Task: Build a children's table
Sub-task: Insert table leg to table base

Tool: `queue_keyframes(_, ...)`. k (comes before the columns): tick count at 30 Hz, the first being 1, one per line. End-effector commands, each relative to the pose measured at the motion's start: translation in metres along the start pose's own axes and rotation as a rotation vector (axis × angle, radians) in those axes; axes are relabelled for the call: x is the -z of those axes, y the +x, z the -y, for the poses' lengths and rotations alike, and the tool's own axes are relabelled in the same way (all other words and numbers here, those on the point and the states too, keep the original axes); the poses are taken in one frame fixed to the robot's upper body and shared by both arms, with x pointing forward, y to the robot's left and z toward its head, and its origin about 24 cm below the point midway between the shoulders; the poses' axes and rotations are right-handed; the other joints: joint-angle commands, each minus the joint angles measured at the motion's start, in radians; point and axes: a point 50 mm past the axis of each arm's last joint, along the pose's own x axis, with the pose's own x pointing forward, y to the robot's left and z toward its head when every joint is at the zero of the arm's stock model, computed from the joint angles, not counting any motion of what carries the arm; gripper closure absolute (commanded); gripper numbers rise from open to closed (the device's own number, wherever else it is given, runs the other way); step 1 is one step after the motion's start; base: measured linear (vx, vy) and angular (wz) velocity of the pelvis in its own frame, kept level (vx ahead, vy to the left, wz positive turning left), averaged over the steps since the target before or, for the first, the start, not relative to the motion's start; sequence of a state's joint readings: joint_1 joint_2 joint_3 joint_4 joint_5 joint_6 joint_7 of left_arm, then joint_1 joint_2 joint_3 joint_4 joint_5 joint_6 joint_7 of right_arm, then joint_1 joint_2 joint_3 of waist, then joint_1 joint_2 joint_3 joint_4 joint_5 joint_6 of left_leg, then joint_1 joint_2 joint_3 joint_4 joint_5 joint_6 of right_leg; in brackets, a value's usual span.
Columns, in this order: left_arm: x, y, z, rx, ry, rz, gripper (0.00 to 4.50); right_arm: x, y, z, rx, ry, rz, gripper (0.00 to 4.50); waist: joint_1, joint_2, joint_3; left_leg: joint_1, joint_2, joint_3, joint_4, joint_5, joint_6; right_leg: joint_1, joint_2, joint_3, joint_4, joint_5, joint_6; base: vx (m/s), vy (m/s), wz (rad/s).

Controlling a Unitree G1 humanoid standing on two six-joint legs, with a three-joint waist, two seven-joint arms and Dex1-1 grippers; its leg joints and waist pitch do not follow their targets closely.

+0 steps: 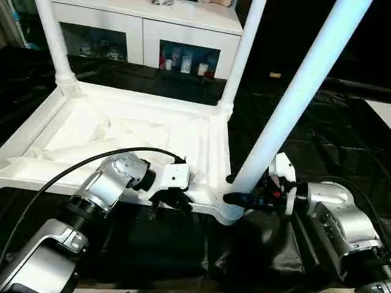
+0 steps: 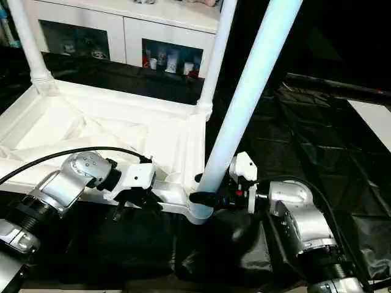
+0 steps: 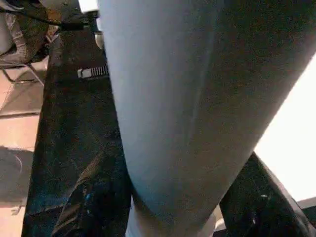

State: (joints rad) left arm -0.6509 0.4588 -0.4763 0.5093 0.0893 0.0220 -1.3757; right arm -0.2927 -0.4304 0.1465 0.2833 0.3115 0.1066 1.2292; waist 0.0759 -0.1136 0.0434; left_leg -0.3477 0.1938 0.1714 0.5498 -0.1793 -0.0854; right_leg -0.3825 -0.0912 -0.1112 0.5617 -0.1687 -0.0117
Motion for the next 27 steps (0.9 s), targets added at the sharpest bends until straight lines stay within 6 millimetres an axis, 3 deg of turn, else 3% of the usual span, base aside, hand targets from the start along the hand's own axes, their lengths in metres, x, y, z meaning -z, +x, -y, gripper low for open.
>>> queue_keyframes(1, -0.013, 0.001, -0.002, 0.069, 0.081, -0.005, 4.50, 0.060, -0.002, -0.022, -0.040, 0.192, -0.233, 2.66, 0.001, 0.029, -0.033, 0.007, 0.057, -0.015, -0.073, -0.332, 0.002, 0.030, -0.073, 0.063, -0.058, -0.292, -0.185, 0.000, 0.000, 0.00)
queue_keyframes(6, -0.013, 0.000, -0.004, 0.050, 0.079, -0.005, 4.50, 0.062, 0.000, -0.013, 0.083, 0.194, -0.186, 2.66, 0.002, 0.028, -0.032, 0.007, 0.056, -0.016, -0.074, -0.343, -0.001, 0.030, -0.073, 0.063, -0.060, -0.309, -0.180, 0.000, 0.000, 0.00)
queue_keyframes(8, -0.012, 0.001, -0.005, 0.038, 0.067, 0.001, 4.50, 0.060, 0.000, -0.001, 0.233, 0.238, -0.100, 2.66, -0.003, 0.032, -0.029, 0.007, 0.055, -0.019, -0.077, -0.388, -0.011, 0.025, -0.077, 0.063, -0.068, -0.377, -0.169, 0.000, 0.000, 0.00)
queue_keyframes(10, -0.012, 0.001, -0.006, 0.018, 0.049, 0.001, 4.50, 0.059, -0.002, 0.006, 0.334, 0.283, -0.030, 2.66, -0.012, 0.035, -0.025, 0.013, 0.053, -0.031, -0.080, -0.476, -0.032, 0.023, -0.079, 0.056, -0.083, -0.528, -0.123, 0.000, 0.000, 0.00)
queue_keyframes(11, -0.012, 0.001, -0.006, 0.014, 0.042, 0.001, 4.50, 0.059, -0.003, 0.006, 0.348, 0.291, -0.019, 2.66, -0.015, 0.033, -0.025, 0.020, 0.053, -0.031, -0.078, -0.494, -0.031, 0.017, -0.080, 0.057, -0.089, -0.555, -0.113, 0.000, 0.000, 0.00)
queue_keyframes(14, -0.013, 0.002, -0.007, -0.012, 0.002, 0.016, 4.50, 0.060, -0.005, 0.006, 0.394, 0.322, 0.015, 2.66, -0.019, 0.037, -0.020, 0.021, 0.053, -0.034, -0.079, -0.522, -0.025, 0.014, -0.080, 0.054, -0.099, -0.609, -0.092, -0.019, 0.004, -0.01)
queue_keyframes(21, -0.011, 0.005, -0.008, -0.078, -0.099, 0.022, 4.50, 0.068, -0.007, 0.000, 0.453, 0.358, 0.034, 2.66, -0.018, 0.041, -0.019, 0.019, 0.054, -0.035, -0.080, -0.523, -0.017, 0.011, -0.082, 0.057, -0.099, -0.597, -0.101, 0.000, 0.000, 0.00)
queue_keyframes(27, -0.012, 0.008, -0.005, -0.104, -0.108, 0.050, 4.50, 0.056, -0.014, -0.001, 0.470, 0.367, 0.137, 2.66, -0.016, 0.036, -0.023, 0.014, 0.057, -0.032, -0.081, -0.482, -0.009, 0.014, -0.081, 0.060, -0.093, -0.549, -0.113, 0.000, 0.000, 0.00)
